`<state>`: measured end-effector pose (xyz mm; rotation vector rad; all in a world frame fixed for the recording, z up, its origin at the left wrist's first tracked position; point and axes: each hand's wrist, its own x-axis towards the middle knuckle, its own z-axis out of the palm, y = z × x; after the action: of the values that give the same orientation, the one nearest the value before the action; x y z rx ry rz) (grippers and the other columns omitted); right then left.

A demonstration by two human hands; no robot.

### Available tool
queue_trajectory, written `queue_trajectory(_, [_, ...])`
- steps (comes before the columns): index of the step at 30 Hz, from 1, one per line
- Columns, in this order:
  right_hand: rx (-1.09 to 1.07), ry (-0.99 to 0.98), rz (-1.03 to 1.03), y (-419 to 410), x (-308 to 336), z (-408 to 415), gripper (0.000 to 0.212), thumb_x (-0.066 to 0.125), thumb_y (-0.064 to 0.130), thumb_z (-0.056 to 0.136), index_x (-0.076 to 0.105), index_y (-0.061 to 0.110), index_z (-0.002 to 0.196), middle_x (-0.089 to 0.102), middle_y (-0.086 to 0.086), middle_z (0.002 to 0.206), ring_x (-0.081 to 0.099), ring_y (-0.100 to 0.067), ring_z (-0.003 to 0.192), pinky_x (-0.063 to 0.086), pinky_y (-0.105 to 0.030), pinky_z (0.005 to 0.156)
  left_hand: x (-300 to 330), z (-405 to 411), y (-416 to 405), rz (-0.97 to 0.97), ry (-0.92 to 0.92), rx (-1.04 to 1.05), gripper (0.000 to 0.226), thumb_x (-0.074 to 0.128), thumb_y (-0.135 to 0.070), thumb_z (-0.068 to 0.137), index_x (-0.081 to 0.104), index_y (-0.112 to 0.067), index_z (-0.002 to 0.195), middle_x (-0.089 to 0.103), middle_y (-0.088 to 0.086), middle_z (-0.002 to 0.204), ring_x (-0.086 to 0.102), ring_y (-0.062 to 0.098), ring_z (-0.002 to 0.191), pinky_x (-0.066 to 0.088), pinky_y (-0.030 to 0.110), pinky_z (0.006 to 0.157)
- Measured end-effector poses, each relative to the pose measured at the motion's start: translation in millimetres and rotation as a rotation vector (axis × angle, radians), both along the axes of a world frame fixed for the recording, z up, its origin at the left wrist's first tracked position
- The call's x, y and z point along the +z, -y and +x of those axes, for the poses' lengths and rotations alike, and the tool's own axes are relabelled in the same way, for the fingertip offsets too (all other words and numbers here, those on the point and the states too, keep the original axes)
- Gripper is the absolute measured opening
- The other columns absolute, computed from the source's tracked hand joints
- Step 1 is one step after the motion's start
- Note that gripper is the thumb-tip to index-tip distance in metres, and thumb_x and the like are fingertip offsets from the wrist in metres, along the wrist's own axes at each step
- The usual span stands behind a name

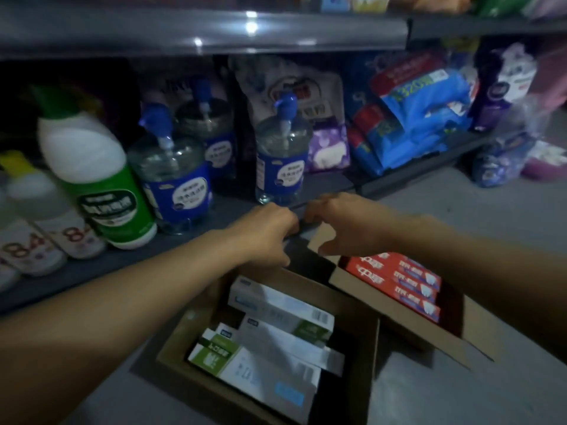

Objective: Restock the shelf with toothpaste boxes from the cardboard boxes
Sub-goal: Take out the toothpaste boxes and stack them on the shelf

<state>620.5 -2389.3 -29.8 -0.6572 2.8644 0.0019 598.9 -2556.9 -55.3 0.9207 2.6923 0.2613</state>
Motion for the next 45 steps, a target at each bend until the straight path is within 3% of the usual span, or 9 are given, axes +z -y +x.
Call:
queue_trajectory(3, [-0.014,0.053,-0.004,-12,-24,14,0.049,0.071,0.033,0.081,0.051,0.025,0.125,0.054,0.005,0.124,0.049,-0.007,0.101,0.034,-0.015,0.068,-31,6,-8,-0.001,0.090,-0.015,0.037,0.077,-0.029,0.075,0.061,-0.019,0.106,0.059,-0.002,0.102,0.058,0.015,0.090,0.052,0.030,0.070])
queue_trajectory(8, [-0.042,0.147,-0.059,-15,-52,25,0.045,0.070,0.029,0.080,0.054,0.022,0.122,0.056,0.002,0.117,0.049,-0.009,0.095,0.040,-0.023,0.076,-66,19,-4,-0.036,0.118,-0.070,0.023,0.075,-0.027,0.075,0.057,-0.021,0.087,0.055,-0.005,0.086,0.057,0.015,0.081,0.038,0.025,0.054])
queue_trajectory(15, [-0.026,0.211,-0.059,-3,-79,36,0.044,0.070,0.030,0.083,0.052,0.024,0.122,0.052,0.005,0.114,0.048,-0.009,0.094,0.036,-0.021,0.072,-94,24,16,-0.105,0.179,-0.068,0.026,0.076,-0.024,0.075,0.062,-0.019,0.095,0.060,-0.003,0.096,0.059,0.015,0.087,0.054,0.034,0.076])
queue_trajectory(23, [-0.045,0.267,-0.011,7,-104,39,0.060,0.070,0.031,0.083,0.043,0.022,0.136,0.051,-0.001,0.129,0.052,-0.018,0.114,0.047,-0.030,0.090,-100,12,42,-0.091,0.223,0.021,0.031,0.076,-0.021,0.075,0.066,-0.021,0.104,0.063,-0.005,0.102,0.060,0.011,0.090,0.052,0.027,0.072])
queue_trajectory(26, [-0.074,0.254,0.012,8,-118,42,0.057,0.067,0.032,0.084,0.045,0.023,0.135,0.052,-0.001,0.126,0.055,-0.018,0.107,0.050,-0.035,0.088,-102,6,49,-0.098,0.213,0.046,0.030,0.075,-0.017,0.076,0.066,-0.020,0.104,0.064,-0.004,0.101,0.060,0.011,0.089,0.052,0.026,0.071])
queue_trajectory(30, [-0.108,0.330,0.014,9,-139,49,0.036,0.063,0.027,0.088,0.053,0.016,0.120,0.059,-0.003,0.117,0.058,-0.016,0.098,0.048,-0.026,0.076,-107,3,54,-0.074,0.243,0.079,0.041,0.077,-0.017,0.075,0.063,-0.021,0.114,0.063,-0.005,0.108,0.058,0.011,0.091,0.048,0.024,0.071])
queue_trajectory(34, [-0.168,0.370,0.004,7,-155,55,0.053,0.064,0.024,0.087,0.043,0.016,0.135,0.053,-0.006,0.130,0.054,-0.021,0.114,0.048,-0.030,0.088,-115,4,57,-0.084,0.252,0.084,0.052,0.079,-0.018,0.075,0.060,-0.020,0.123,0.061,-0.003,0.119,0.059,0.013,0.100,0.053,0.031,0.085])
queue_trajectory(38, [-0.215,0.387,0.012,9,-168,60,0.058,0.061,0.020,0.090,0.036,0.012,0.142,0.047,-0.008,0.139,0.046,-0.023,0.126,0.042,-0.033,0.099,-121,7,57,-0.060,0.253,0.067,0.056,0.077,-0.016,0.078,0.056,-0.018,0.129,0.059,-0.003,0.125,0.057,0.013,0.106,0.050,0.026,0.087])
queue_trajectory(45, [-0.184,0.347,0.091,15,-186,73,0.056,0.061,0.015,0.089,0.038,0.013,0.140,0.036,-0.009,0.135,0.043,-0.026,0.119,0.049,-0.036,0.091,-123,6,59,-0.028,0.261,0.064,0.053,0.075,-0.014,0.080,0.056,-0.018,0.129,0.059,-0.002,0.125,0.058,0.013,0.108,0.051,0.029,0.090])
